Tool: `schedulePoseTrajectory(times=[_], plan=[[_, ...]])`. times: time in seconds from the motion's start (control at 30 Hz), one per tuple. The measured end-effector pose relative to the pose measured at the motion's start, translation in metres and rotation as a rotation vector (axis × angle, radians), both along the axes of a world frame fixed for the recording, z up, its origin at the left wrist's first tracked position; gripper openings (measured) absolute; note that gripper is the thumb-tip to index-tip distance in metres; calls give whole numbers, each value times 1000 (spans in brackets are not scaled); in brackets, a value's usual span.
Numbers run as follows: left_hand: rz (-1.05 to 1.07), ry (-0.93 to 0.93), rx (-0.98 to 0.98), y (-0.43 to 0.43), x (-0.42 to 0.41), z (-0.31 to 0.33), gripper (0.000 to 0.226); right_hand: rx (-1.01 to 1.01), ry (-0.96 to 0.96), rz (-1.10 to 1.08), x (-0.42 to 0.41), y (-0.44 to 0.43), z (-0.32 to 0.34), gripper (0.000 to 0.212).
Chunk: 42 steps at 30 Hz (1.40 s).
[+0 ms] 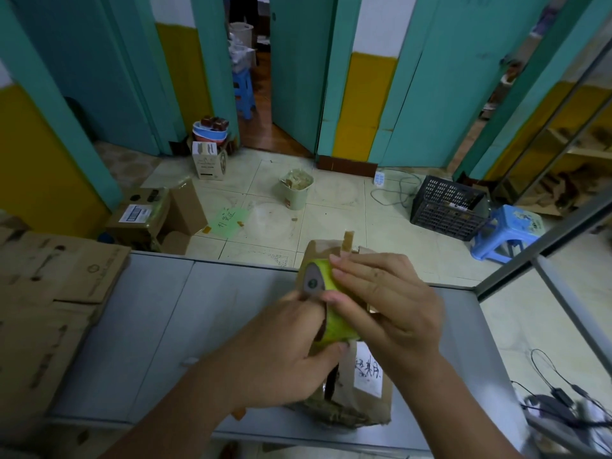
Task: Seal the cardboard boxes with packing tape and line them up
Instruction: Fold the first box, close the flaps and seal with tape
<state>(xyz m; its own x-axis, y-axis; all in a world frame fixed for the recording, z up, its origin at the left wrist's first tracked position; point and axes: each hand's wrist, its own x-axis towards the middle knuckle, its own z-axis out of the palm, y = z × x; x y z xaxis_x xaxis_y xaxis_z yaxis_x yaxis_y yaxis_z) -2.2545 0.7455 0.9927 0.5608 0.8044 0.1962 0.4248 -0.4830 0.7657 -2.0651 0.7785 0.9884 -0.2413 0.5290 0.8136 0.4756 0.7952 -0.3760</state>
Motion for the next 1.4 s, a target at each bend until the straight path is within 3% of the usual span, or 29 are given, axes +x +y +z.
schedulePoseTrajectory(times=[0.07, 0.1, 0.23, 0.33, 0.43, 0.6, 0.73, 0.9, 0.97, 1.07, 1.23, 1.4], plan=[[-12, -144, -242, -2, 3, 1, 6, -70, 47, 29, -2, 0, 1, 32], [-3, -155, -245, -3, 4, 3, 7, -155, 53, 45, -1, 0, 3, 37], [-25, 111, -28, -1, 5, 4, 26, -602, -215, 103, 16, 3, 13, 77], [-38, 252, 152, 3, 2, 2, 27, -725, -354, 196, 26, 9, 21, 88], [-26, 232, 202, -1, 1, 5, 20, -615, -295, 211, 26, 9, 27, 82], [-84, 155, 47, -6, 0, 10, 26, -317, -204, 124, 20, 2, 23, 80], [-72, 145, 91, -8, 0, 11, 30, -357, -77, 142, 19, -1, 26, 77], [-85, 266, 238, 0, -3, 10, 16, -401, -98, 213, 31, 5, 32, 88], [-66, 211, 148, 1, -6, 9, 10, -364, -121, 224, 30, 3, 30, 91], [-22, 133, 28, 3, -6, 5, 20, -251, -144, 230, 19, -3, 20, 93], [-11, 158, 68, 3, -4, -2, 32, -191, -71, 175, 13, -13, 4, 82], [18, 234, 22, 2, -7, -10, 40, -292, -44, 86, 19, -12, 6, 19]])
